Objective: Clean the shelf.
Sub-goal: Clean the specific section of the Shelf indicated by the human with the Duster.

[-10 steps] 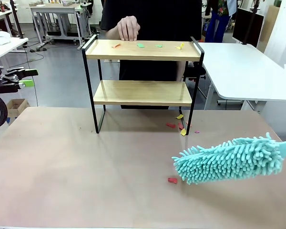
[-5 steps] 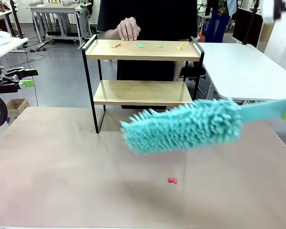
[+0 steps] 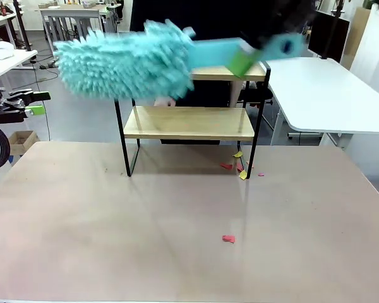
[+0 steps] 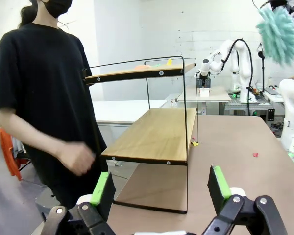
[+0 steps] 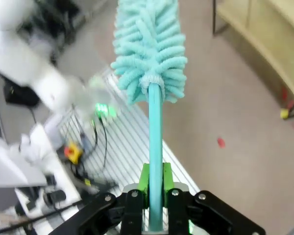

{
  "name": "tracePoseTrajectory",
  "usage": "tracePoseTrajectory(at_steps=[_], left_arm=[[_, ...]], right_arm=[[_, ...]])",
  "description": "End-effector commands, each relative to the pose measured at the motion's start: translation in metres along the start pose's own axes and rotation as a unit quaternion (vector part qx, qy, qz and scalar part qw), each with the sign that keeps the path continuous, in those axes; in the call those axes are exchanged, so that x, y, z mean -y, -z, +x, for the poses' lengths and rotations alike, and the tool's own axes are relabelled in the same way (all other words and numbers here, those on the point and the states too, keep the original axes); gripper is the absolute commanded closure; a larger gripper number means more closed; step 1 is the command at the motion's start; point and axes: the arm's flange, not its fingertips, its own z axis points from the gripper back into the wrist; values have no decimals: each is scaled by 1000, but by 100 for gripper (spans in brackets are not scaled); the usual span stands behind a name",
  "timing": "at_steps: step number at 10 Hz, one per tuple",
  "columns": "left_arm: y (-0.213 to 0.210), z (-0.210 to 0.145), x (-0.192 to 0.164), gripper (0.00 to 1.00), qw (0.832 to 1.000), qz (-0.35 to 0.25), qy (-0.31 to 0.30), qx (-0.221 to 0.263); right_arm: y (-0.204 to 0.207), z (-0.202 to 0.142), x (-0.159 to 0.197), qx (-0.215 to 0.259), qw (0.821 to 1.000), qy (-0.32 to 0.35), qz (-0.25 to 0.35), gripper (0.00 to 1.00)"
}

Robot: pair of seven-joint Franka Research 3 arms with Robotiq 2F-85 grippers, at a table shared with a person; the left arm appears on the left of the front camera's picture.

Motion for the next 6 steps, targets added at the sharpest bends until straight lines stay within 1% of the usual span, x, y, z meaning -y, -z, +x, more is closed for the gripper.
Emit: tracePoseTrajectory(at_steps=[1, 3, 4, 5, 6], left_arm=[[0, 2, 1, 0, 1000, -2, 6, -1], [0, 2, 1, 0, 1000, -2, 6, -1], [0, 2, 1, 0, 1000, -2, 6, -1], [0, 2, 1, 0, 1000, -2, 6, -1], [0, 2, 1, 0, 1000, -2, 6, -1]], right_arm=[[20, 28, -11, 83, 996, 42, -2, 87], [36, 53, -11, 159, 982, 97, -17, 87], [41, 64, -9, 180, 975, 130, -26, 87], [40, 67, -9, 152, 977, 138, -52, 87], [31, 57, -9, 150, 984, 97, -7, 87]])
